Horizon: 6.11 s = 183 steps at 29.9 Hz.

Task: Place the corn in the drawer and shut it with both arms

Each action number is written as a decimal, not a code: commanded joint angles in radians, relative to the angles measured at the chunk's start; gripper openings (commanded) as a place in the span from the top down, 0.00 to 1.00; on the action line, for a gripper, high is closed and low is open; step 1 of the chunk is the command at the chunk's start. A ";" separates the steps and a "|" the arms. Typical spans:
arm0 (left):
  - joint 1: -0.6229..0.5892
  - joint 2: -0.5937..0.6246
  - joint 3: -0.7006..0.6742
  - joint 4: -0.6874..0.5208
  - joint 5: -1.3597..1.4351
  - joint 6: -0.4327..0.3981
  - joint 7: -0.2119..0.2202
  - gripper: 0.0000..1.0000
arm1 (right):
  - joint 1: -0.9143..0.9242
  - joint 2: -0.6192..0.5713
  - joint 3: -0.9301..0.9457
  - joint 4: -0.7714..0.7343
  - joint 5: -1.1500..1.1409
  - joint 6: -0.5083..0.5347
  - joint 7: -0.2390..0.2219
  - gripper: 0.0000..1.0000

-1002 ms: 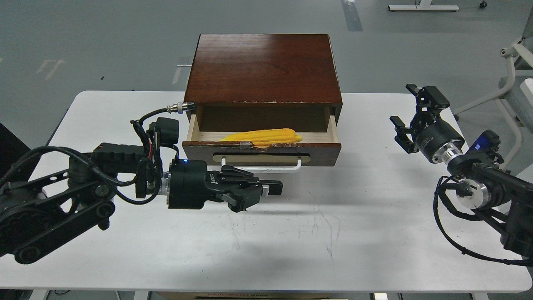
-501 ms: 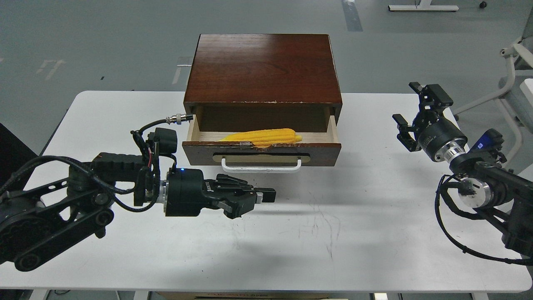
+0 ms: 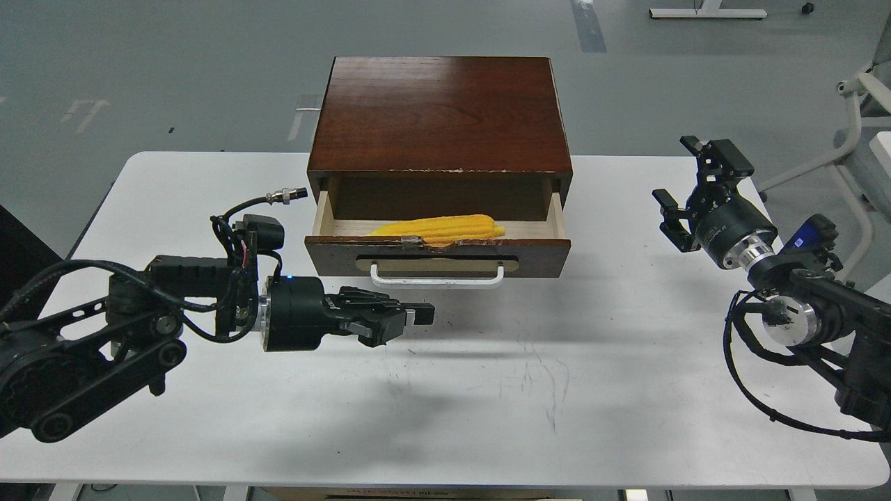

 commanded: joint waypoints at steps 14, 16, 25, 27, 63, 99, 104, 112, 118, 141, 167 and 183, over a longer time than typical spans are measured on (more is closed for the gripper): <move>0.032 -0.007 -0.003 0.109 -0.060 0.000 0.000 1.00 | -0.001 -0.002 -0.002 0.000 0.000 0.002 0.000 0.03; 0.032 -0.005 -0.003 0.113 -0.081 0.000 0.000 1.00 | 0.001 -0.002 -0.002 0.001 0.000 0.002 0.000 0.03; 0.030 -0.001 -0.003 0.132 -0.124 0.000 0.000 1.00 | -0.001 -0.004 -0.003 0.001 0.000 0.002 0.000 0.02; 0.030 -0.002 -0.003 0.136 -0.129 0.000 0.000 1.00 | 0.001 -0.004 -0.003 0.001 0.000 0.002 0.000 0.02; 0.009 -0.021 -0.009 0.253 -0.253 0.000 0.002 1.00 | -0.001 -0.006 -0.012 0.000 -0.002 0.002 0.000 0.03; -0.112 -0.134 -0.003 0.475 -0.301 0.000 0.015 1.00 | -0.002 -0.012 -0.012 0.001 0.000 0.002 0.000 0.02; -0.118 -0.149 -0.003 0.509 -0.301 0.000 0.015 1.00 | -0.002 -0.012 -0.011 0.001 -0.001 0.002 0.000 0.03; -0.120 -0.156 -0.005 0.526 -0.301 0.000 0.015 1.00 | -0.007 -0.012 -0.012 0.001 -0.001 0.000 0.000 0.03; -0.126 -0.156 -0.005 0.531 -0.304 0.000 0.015 1.00 | -0.009 -0.012 -0.011 0.001 -0.002 0.000 0.000 0.02; -0.146 -0.169 -0.003 0.554 -0.325 0.000 0.012 1.00 | -0.012 -0.013 -0.008 0.003 -0.002 0.000 0.000 0.02; -0.040 0.222 -0.026 0.495 -1.365 0.000 0.000 0.01 | -0.012 0.002 0.000 -0.002 -0.002 -0.009 0.000 0.02; 0.125 0.147 -0.026 0.621 -1.488 0.000 0.000 0.01 | -0.012 0.025 -0.002 -0.015 0.000 -0.012 0.000 0.00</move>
